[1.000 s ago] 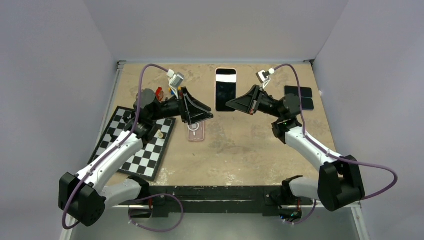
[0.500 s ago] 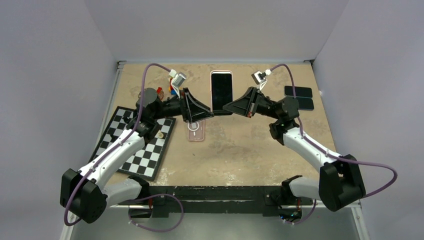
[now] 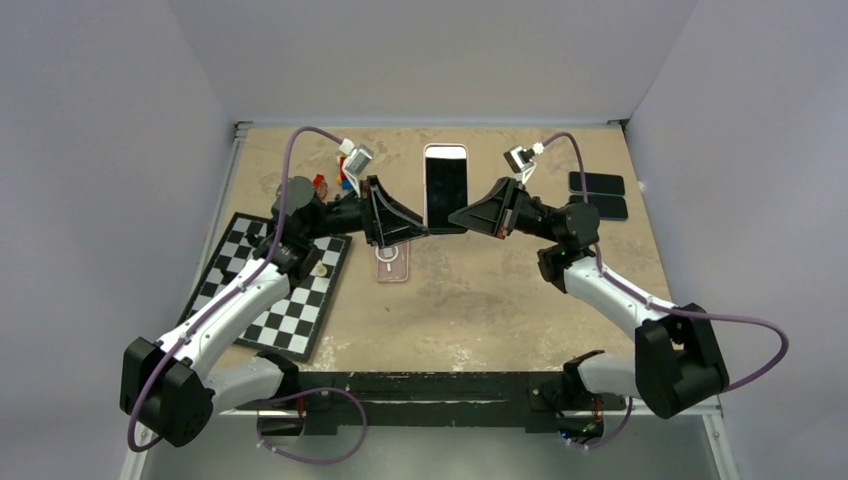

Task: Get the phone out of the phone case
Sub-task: Remove the phone case from the phone.

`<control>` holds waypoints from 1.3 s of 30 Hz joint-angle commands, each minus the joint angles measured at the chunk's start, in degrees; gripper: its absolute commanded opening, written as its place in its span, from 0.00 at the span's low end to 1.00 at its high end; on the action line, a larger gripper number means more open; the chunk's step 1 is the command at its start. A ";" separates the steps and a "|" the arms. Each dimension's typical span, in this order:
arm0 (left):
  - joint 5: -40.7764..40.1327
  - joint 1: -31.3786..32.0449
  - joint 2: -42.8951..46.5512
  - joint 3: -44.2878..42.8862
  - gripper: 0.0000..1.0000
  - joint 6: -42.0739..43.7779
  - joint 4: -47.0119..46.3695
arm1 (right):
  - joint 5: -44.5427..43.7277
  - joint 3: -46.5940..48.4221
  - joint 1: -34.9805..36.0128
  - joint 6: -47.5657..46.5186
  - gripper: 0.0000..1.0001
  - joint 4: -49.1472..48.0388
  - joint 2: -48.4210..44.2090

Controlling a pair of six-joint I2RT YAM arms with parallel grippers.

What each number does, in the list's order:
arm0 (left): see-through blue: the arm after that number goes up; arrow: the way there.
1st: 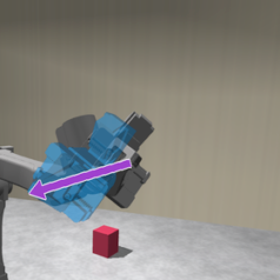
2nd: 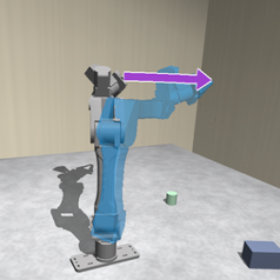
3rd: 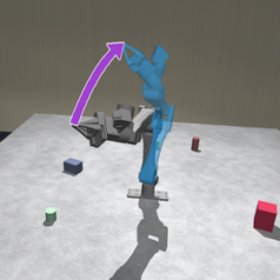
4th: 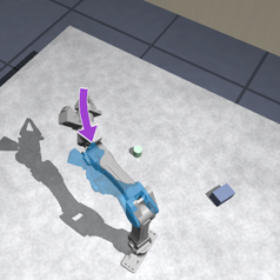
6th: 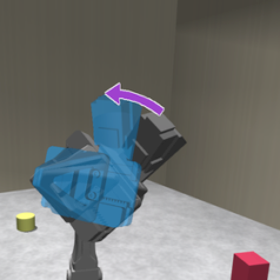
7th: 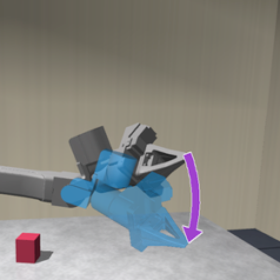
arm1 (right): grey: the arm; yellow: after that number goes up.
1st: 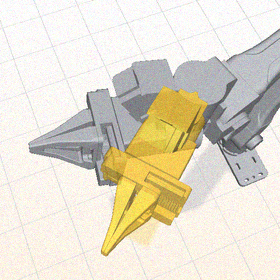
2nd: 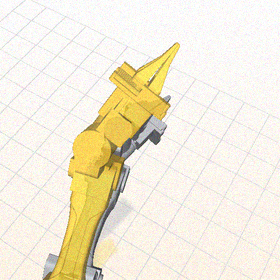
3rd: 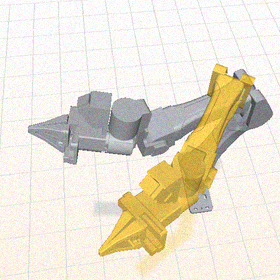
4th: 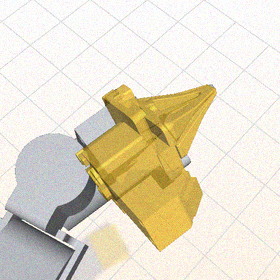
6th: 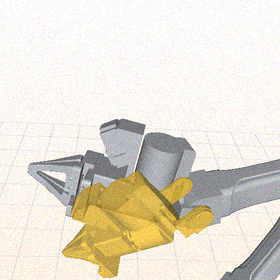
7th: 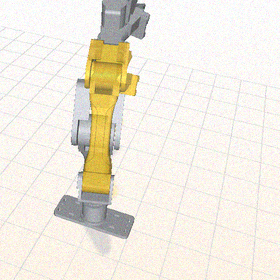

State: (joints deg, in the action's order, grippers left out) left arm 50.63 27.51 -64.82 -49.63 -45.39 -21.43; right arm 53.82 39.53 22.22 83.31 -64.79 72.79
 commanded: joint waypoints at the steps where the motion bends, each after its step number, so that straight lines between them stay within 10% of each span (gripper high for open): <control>1: 0.35 0.09 0.65 -1.62 0.46 1.00 -1.77 | 0.32 -0.36 0.24 4.41 0.00 -11.37 -0.07; 39: -0.69 0.08 -0.48 -2.48 0.27 2.14 1.92 | -0.33 -1.44 1.17 11.00 0.00 -23.48 3.70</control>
State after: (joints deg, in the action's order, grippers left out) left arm 52.25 27.79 -64.73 -49.69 -45.30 -21.10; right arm 53.69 36.25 22.11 96.12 -83.18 78.48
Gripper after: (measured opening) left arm 0.276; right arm 0.066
